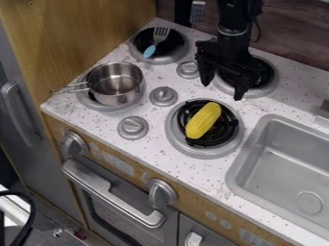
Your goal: Move the silver pot from the left lower burner to the right upper burner
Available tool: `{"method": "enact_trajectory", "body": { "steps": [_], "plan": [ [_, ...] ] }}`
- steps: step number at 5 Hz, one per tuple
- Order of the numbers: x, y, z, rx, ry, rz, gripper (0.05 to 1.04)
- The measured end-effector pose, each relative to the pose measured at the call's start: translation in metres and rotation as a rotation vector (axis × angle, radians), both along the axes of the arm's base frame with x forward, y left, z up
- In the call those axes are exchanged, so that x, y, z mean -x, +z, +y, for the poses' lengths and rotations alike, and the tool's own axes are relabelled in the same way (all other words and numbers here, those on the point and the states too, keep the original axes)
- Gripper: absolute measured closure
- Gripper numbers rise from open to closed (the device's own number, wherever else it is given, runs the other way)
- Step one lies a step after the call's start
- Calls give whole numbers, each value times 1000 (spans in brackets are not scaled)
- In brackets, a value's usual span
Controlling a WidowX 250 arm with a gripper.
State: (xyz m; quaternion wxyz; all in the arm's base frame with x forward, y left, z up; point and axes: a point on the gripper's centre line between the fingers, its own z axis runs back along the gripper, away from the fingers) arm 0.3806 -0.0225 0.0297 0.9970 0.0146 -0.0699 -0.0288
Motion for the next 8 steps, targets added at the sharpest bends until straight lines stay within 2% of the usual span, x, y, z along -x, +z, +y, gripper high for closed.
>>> {"method": "enact_trajectory", "body": {
  "steps": [1,2,3,4,5,6,8],
  "plan": [
    [7,-18,2,-3,2,52,84],
    [9,-21,22,4,49,74,84],
    [7,-21,55,17,123,55,85],
    [0,-14,80,-6,154,22,84],
    [-7,-17,100,-20,184,22,84],
    [-12,-15,125,-63,221,25,84],
    [1,-42,153,-91,298,103,84]
  ]
}}
